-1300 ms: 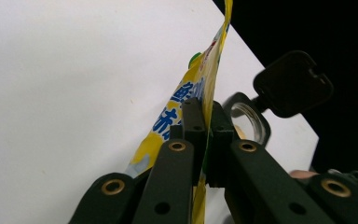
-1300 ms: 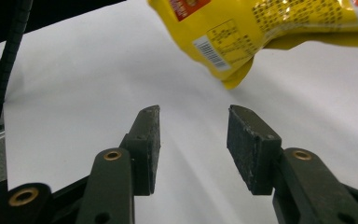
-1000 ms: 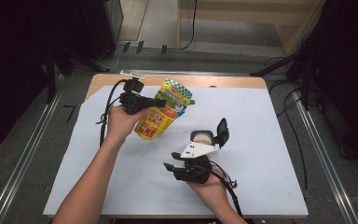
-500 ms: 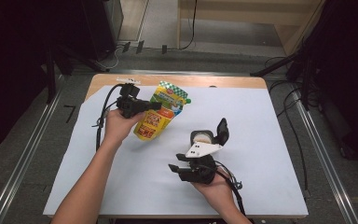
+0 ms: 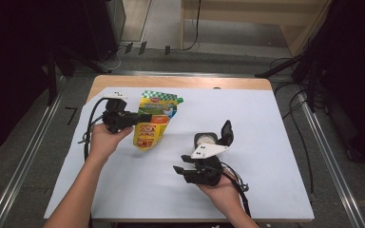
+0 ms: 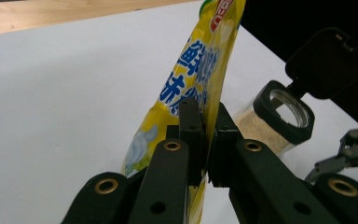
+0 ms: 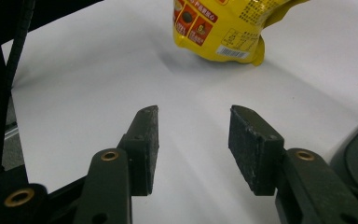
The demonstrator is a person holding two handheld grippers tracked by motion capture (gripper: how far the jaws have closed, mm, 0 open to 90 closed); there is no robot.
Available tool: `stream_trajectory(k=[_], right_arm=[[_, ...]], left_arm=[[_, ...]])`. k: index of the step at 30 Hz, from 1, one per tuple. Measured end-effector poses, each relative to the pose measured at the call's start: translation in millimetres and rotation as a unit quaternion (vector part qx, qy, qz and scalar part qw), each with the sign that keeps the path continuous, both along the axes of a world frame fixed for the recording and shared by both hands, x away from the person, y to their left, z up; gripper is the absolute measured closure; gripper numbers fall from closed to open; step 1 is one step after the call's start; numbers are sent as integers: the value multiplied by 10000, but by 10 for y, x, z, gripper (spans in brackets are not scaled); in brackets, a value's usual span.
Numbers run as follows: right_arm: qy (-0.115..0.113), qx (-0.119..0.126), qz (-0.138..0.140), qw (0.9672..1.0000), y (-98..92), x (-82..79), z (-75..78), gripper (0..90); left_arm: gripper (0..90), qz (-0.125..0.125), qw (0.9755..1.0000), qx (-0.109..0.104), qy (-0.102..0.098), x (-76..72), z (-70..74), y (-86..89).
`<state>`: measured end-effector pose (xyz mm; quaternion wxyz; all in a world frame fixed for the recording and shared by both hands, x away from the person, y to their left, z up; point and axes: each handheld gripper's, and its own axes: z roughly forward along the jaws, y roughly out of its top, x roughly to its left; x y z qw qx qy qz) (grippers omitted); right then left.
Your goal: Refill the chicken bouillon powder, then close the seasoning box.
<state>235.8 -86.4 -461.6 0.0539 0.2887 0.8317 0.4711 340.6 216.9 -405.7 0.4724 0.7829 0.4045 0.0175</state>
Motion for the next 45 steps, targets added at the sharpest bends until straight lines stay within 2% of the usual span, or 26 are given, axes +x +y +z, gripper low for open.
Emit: stream_trajectory(k=[4,9,10,13,15,16,19,20,23,28,33,36,40,45], right_arm=[[-8,-9,57,10000,13,13,0,539],[30,-13,72,10000,16,22,-6,539],[31,-9,73,10000,17,24,-7,539],[37,2,85,10000,22,28,-6,539],[49,-3,78,10000,21,34,-8,540],[52,-7,85,10000,20,40,-10,540],[99,-20,56,9999,5,48,-4,545],[102,-45,28,9999,-2,52,1,546],[224,-75,-64,9997,-34,71,33,551],[455,38,-163,9988,-108,115,87,557],[576,-12,-170,9982,-154,137,138,585],[623,-25,-181,9979,-181,153,191,617],[639,14,-240,9977,-247,179,280,692],[699,127,-300,9970,-391,225,443,851]], left_arm=[[855,14,10000,11,-76,-119,-39,120],[779,-70,9997,-13,-248,-282,-93,222],[776,-95,9995,-69,-304,-314,-102,235],[744,-62,9994,-135,-310,-363,-103,267],[715,-55,9994,-23,-338,-375,-96,266],[711,-45,9995,7,-313,-377,-94,263],[646,-78,9999,-59,-67,-392,-82,261],[621,-58,10000,-20,21,-405,-74,263],[571,-14,10000,83,43,-467,-67,291],[496,79,9998,186,-14,-557,-41,350],[465,141,9993,342,96,-609,-50,449],[451,216,9991,331,155,-634,-71,522],[442,288,9984,452,177,-643,-93,582],[434,317,9985,420,161,-639,-129,630]])
